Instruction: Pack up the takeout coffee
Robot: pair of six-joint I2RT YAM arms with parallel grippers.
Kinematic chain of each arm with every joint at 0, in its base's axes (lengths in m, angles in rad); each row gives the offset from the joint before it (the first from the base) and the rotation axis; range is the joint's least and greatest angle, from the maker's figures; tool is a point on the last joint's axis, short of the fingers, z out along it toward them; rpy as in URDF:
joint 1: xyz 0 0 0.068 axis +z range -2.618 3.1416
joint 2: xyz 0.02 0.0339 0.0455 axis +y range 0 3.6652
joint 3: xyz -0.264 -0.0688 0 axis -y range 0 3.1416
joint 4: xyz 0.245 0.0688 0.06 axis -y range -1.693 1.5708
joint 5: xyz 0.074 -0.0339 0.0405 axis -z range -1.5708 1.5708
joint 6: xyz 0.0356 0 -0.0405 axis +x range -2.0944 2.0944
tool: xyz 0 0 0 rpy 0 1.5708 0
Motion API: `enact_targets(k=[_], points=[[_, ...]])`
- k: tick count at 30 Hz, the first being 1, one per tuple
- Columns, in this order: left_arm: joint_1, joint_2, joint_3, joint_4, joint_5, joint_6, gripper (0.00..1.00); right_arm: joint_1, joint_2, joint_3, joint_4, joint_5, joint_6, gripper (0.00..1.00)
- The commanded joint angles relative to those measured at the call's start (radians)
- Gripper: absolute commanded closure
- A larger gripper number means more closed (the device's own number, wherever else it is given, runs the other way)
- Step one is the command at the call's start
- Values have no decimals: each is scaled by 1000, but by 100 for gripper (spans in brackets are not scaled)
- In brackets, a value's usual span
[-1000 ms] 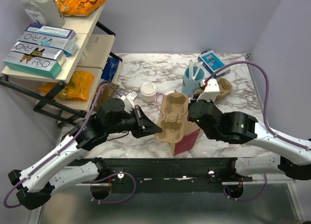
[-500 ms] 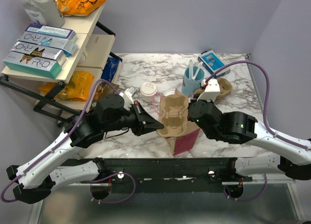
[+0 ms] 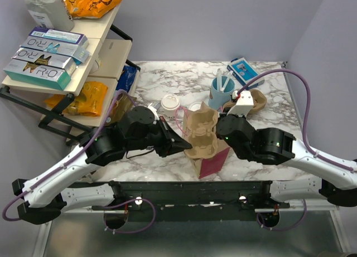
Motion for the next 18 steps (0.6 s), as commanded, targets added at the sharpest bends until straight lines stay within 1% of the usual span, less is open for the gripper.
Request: enact_targets(k=[1, 2, 5, 9, 12, 13, 17, 18], points=[[-11, -72, 73, -147, -181, -48, 100, 3, -12, -12, 18, 15, 54, 99], [-9, -86, 70, -161, -205, -54, 100, 3, -13, -12, 18, 18, 54, 99], [-11, -129, 27, -172, -207, -71, 100, 2, -8, -1, 18, 30, 46, 99], [-11, -152, -63, -106, -161, -79, 100, 3, 7, 8, 20, 30, 39, 99], [-9, -133, -50, -74, -152, -48, 100, 2, 15, 13, 18, 24, 36, 99], [-11, -109, -41, -64, -114, -34, 100, 2, 18, 13, 18, 21, 34, 99], [-11, -51, -11, -20, -63, 9, 100, 2, 13, 13, 21, 15, 34, 99], [-11, -46, -28, 44, -43, 9, 100, 3, 12, 10, 23, 15, 36, 99]])
